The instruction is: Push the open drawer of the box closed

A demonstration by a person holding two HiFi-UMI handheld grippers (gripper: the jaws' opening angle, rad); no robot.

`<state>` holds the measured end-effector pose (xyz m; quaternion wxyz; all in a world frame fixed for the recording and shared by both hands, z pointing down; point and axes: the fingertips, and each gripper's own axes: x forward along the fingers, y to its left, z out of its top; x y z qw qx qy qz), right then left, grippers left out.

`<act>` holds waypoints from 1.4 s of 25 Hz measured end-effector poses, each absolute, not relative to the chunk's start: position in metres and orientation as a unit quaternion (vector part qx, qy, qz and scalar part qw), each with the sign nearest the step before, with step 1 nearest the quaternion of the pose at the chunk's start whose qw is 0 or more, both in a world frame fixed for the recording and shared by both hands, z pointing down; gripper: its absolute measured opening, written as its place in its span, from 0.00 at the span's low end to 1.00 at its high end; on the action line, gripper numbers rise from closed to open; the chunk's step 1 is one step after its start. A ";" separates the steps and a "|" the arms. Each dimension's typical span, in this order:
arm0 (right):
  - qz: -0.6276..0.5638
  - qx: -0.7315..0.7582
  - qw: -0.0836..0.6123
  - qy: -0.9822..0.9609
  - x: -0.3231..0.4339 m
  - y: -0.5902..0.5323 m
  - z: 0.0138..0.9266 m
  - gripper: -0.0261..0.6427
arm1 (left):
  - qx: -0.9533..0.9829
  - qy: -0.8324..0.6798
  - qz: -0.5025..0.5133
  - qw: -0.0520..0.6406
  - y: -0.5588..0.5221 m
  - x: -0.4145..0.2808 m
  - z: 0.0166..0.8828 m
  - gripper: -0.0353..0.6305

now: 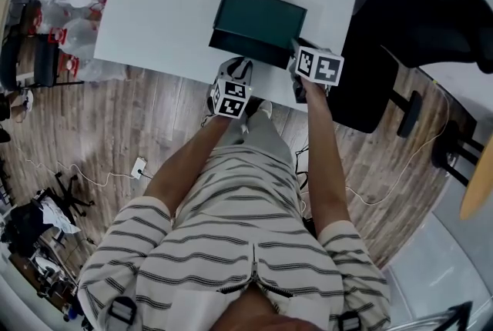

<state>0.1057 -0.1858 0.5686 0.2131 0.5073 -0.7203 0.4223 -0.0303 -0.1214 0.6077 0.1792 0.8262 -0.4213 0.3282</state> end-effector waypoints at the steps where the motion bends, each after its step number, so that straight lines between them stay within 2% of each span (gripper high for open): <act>1: 0.422 0.508 0.214 -0.720 0.105 -0.186 0.569 0.17 | 0.826 -0.420 0.330 0.180 -0.121 -0.031 0.608 0.16; 35: 0.420 0.508 0.223 -0.718 0.103 -0.186 0.568 0.17 | 0.831 -0.415 0.325 0.178 -0.153 -0.022 0.608 0.16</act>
